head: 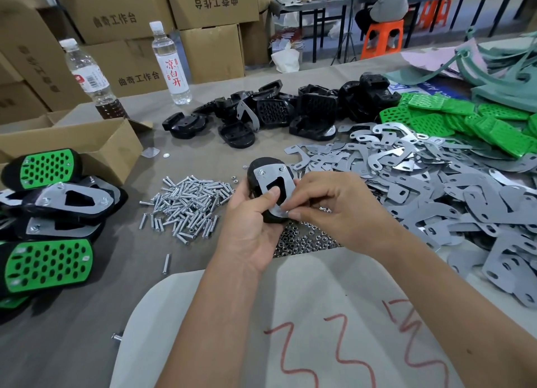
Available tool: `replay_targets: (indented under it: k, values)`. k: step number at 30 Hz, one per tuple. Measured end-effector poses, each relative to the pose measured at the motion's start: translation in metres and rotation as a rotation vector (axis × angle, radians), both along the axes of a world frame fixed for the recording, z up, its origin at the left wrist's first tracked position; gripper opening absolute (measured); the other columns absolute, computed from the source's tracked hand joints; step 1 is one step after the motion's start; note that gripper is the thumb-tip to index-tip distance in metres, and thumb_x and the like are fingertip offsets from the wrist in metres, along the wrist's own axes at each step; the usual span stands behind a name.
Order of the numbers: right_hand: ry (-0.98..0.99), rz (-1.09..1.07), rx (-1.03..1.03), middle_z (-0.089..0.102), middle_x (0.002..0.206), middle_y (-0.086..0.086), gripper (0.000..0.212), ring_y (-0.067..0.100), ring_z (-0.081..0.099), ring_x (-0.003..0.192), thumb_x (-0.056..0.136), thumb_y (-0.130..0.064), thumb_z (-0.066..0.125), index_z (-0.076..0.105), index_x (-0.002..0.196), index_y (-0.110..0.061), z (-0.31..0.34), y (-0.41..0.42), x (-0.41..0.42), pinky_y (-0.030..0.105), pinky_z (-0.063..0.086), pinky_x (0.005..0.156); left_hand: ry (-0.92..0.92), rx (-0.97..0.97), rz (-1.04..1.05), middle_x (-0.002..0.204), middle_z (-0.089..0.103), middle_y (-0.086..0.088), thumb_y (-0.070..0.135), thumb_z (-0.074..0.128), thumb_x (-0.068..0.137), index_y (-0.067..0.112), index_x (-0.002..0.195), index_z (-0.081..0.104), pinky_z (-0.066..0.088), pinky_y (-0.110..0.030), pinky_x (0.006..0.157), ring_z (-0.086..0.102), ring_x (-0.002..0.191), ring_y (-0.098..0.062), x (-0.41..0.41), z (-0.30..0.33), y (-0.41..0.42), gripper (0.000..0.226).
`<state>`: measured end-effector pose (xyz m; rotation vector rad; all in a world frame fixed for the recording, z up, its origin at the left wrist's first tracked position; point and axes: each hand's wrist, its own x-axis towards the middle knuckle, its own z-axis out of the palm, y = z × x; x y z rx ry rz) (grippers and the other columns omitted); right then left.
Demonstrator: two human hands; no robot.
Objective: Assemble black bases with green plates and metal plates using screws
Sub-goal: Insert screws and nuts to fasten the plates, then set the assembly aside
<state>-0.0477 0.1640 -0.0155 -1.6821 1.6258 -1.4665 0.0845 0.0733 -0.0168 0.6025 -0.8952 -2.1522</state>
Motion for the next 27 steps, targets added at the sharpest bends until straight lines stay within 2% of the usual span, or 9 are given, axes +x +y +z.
replay_targets:
  k: [4,9,12,15,18,21,23,25,27]
  values:
    - [-0.036,-0.058,-0.014,0.067,0.08,0.003,0.012,0.024,0.065,0.07,0.079,-0.005,0.088,0.081,0.081,-0.015,-0.005,-0.003,0.002,0.029,0.053,0.061,0.036,0.05,-0.024,0.115,0.074,-0.022,-0.01,0.045,0.097,0.004,0.128,0.061,0.062,-0.043,0.085,0.075,0.095,-0.033,-0.002,-0.002,-0.001,0.038]
    - [-0.152,-0.104,-0.009,0.065,0.073,0.01,0.025,0.039,0.063,0.064,0.072,-0.012,0.094,0.07,0.067,-0.013,-0.009,-0.004,0.003,0.052,0.055,0.055,0.033,0.051,-0.036,0.115,0.074,-0.019,-0.009,0.047,0.096,0.007,0.129,0.061,0.063,-0.045,0.081,0.075,0.095,-0.031,-0.003,-0.002,0.0,0.039]
    - [-0.043,-0.17,-0.027,0.061,0.068,0.005,0.036,0.028,0.058,0.058,0.069,-0.02,0.096,0.061,0.063,-0.014,-0.008,-0.004,0.009,0.05,0.05,0.054,0.023,0.061,-0.007,0.114,0.074,-0.018,-0.01,0.046,0.098,0.006,0.131,0.062,0.063,-0.035,0.067,0.076,0.091,-0.029,-0.004,0.0,0.002,0.04]
    - [-0.023,-0.113,-0.016,0.059,0.073,-0.005,0.027,0.015,0.051,0.064,0.068,-0.021,0.096,0.074,0.083,-0.021,-0.009,-0.004,0.006,0.041,0.051,0.06,0.014,0.066,0.029,0.11,0.075,-0.015,-0.007,0.047,0.1,0.006,0.134,0.061,0.063,-0.034,0.067,0.075,0.091,-0.027,-0.002,0.001,-0.001,0.039]
    - [-0.115,-0.022,0.027,0.059,0.087,0.0,0.039,0.025,0.058,0.081,0.073,-0.007,0.092,0.081,0.103,-0.029,-0.005,-0.002,0.006,0.045,0.056,0.075,0.032,0.077,0.04,0.104,0.077,-0.019,-0.006,0.044,0.101,0.005,0.131,0.06,0.064,-0.039,0.07,0.077,0.088,-0.03,0.001,0.002,-0.004,0.035]
    - [-0.199,-0.022,0.009,0.061,0.083,0.008,0.017,0.009,0.064,0.08,0.076,-0.003,0.09,0.08,0.081,-0.015,-0.005,-0.001,0.009,0.05,0.057,0.072,0.045,0.118,0.047,0.097,0.078,-0.022,-0.005,0.042,0.103,0.006,0.122,0.062,0.064,-0.038,0.064,0.078,0.082,-0.03,0.003,0.003,-0.006,0.03]
    - [-0.16,-0.104,-0.063,0.058,0.069,0.01,0.035,0.023,0.061,0.062,0.079,-0.013,0.089,0.061,0.06,-0.006,-0.01,-0.002,0.007,0.048,0.05,0.058,0.055,0.153,0.063,0.104,0.076,-0.027,-0.002,0.042,0.104,0.005,0.126,0.061,0.064,-0.037,0.064,0.078,0.086,-0.032,0.004,0.004,-0.009,0.03]
    - [-0.179,-0.133,-0.112,0.056,0.062,0.006,0.035,0.029,0.054,0.054,0.083,-0.021,0.086,0.059,0.067,-0.005,-0.01,0.0,0.009,0.047,0.047,0.054,0.027,0.142,0.073,0.108,0.076,-0.026,0.0,0.045,0.103,0.008,0.127,0.062,0.064,-0.036,0.067,0.077,0.089,-0.033,0.007,0.004,-0.013,0.03]
    - [-0.173,-0.065,-0.062,0.058,0.066,0.002,0.016,0.02,0.054,0.059,0.087,-0.021,0.084,0.076,0.099,-0.014,-0.007,0.001,0.013,0.043,0.05,0.06,-0.018,0.126,0.094,0.104,0.078,-0.018,0.001,0.048,0.102,0.012,0.121,0.066,0.062,-0.037,0.071,0.077,0.089,-0.03,0.007,0.004,-0.013,0.028]
